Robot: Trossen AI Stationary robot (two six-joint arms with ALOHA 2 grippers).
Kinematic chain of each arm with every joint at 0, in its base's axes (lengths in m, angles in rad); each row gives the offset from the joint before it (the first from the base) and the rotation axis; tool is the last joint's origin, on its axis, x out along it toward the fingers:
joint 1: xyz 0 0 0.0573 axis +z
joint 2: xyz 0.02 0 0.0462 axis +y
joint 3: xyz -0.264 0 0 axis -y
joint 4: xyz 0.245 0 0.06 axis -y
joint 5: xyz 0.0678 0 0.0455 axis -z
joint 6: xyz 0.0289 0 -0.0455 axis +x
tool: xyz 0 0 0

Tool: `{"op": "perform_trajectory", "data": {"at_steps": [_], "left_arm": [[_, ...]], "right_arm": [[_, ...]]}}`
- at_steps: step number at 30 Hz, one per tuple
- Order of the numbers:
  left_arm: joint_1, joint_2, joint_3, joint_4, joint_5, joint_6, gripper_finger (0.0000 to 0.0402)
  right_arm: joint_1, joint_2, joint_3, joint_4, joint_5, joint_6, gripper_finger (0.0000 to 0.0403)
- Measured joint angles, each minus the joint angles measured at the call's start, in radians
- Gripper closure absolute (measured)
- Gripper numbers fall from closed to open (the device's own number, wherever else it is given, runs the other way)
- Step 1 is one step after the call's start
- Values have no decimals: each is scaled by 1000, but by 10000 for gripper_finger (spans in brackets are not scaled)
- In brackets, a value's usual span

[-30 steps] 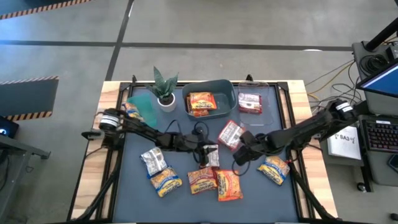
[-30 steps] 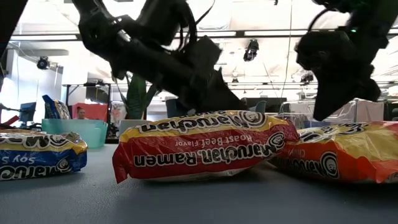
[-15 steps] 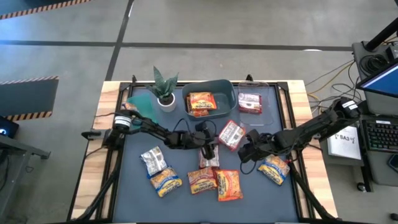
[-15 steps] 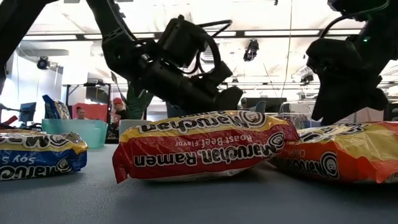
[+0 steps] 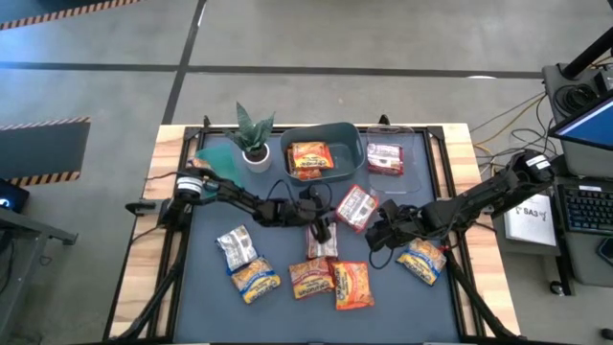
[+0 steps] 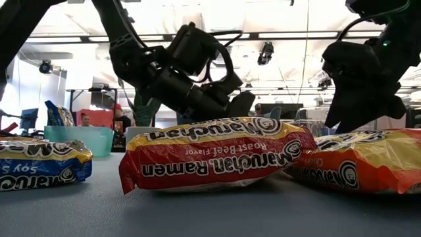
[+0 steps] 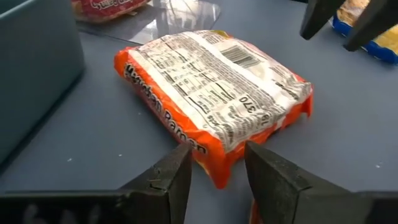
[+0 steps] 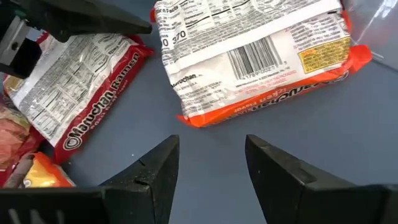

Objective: Sort Maruchan noodles
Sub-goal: Put the orange noodle pack into the blue bin

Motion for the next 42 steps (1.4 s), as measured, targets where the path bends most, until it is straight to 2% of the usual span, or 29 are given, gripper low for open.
{"op": "perform_trajectory", "data": {"at_steps": [10,15,21,23,25,32,37,42], "left_arm": [[1,0,8,1,32,-12,305],[2,39,25,32,54,-17,328],[-5,71,63,29,58,-42,389],[-5,71,65,27,58,-61,396],[-6,67,64,25,67,-78,399],[-20,60,61,103,229,-168,401],[-44,56,61,154,243,-168,402],[-53,47,60,174,243,-126,402]], "right_arm": [[0,0,0,7,16,-3,227],[0,0,0,28,16,-6,225],[0,0,0,35,16,-12,225],[0,0,0,42,16,-23,225],[0,0,0,76,16,-65,225],[40,0,0,235,18,-379,227],[85,18,0,236,38,-527,238],[126,63,11,224,103,-577,251]]}}
